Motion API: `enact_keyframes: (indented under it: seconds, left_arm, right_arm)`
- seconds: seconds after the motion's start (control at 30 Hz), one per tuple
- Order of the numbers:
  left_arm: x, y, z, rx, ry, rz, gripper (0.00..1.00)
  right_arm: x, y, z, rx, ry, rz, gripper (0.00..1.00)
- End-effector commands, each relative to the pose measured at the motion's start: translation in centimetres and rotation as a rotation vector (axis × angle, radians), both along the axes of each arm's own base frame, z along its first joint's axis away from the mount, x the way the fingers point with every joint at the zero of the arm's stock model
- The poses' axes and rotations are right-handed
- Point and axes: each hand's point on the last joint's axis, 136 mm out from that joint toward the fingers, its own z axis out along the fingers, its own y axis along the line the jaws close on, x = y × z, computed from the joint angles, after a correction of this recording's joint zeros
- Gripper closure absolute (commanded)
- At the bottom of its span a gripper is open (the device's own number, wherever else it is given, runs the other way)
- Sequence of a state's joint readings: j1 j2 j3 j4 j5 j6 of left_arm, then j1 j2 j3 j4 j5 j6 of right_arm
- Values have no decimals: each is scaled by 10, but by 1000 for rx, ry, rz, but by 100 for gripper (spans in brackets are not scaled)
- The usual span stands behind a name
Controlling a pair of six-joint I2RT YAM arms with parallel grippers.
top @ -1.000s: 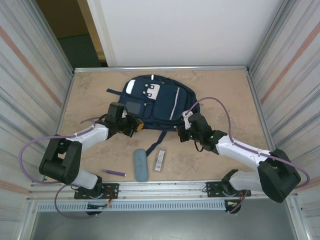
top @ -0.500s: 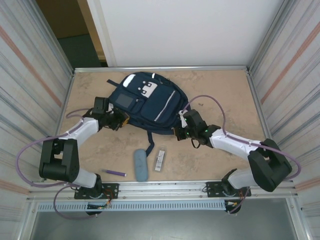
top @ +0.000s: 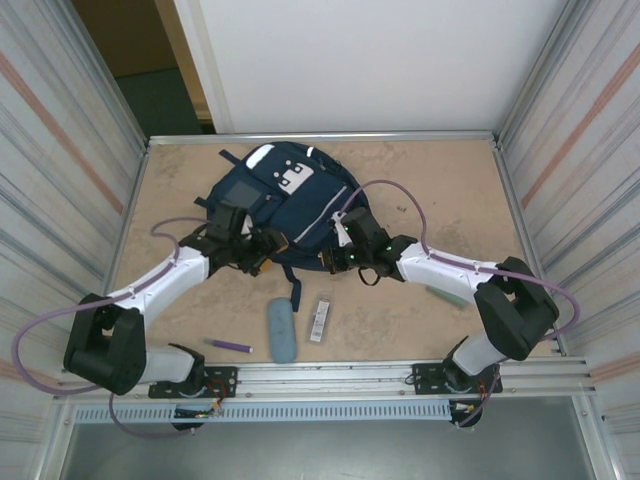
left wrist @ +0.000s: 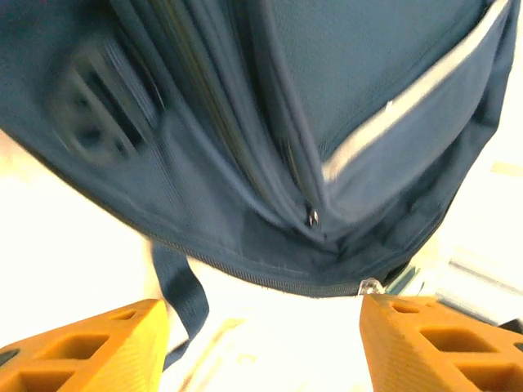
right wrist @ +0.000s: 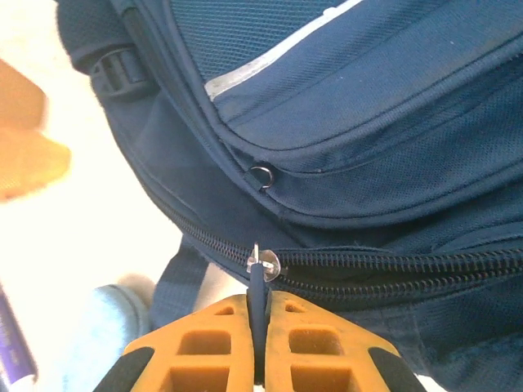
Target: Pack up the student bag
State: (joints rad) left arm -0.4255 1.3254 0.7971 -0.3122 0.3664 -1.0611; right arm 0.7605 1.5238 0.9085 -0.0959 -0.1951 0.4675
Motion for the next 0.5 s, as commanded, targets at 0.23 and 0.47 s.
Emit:
enact_keyframes:
  seconds: [0.23,0.47]
  left_arm:
    - [19,-1,-39,94,37,194,36]
    - [35,30,-23,308,-80,190,63]
  right_arm:
    - [-14,52,33,112,53,156,100]
    - [-12,28,28,-36,51,179,100]
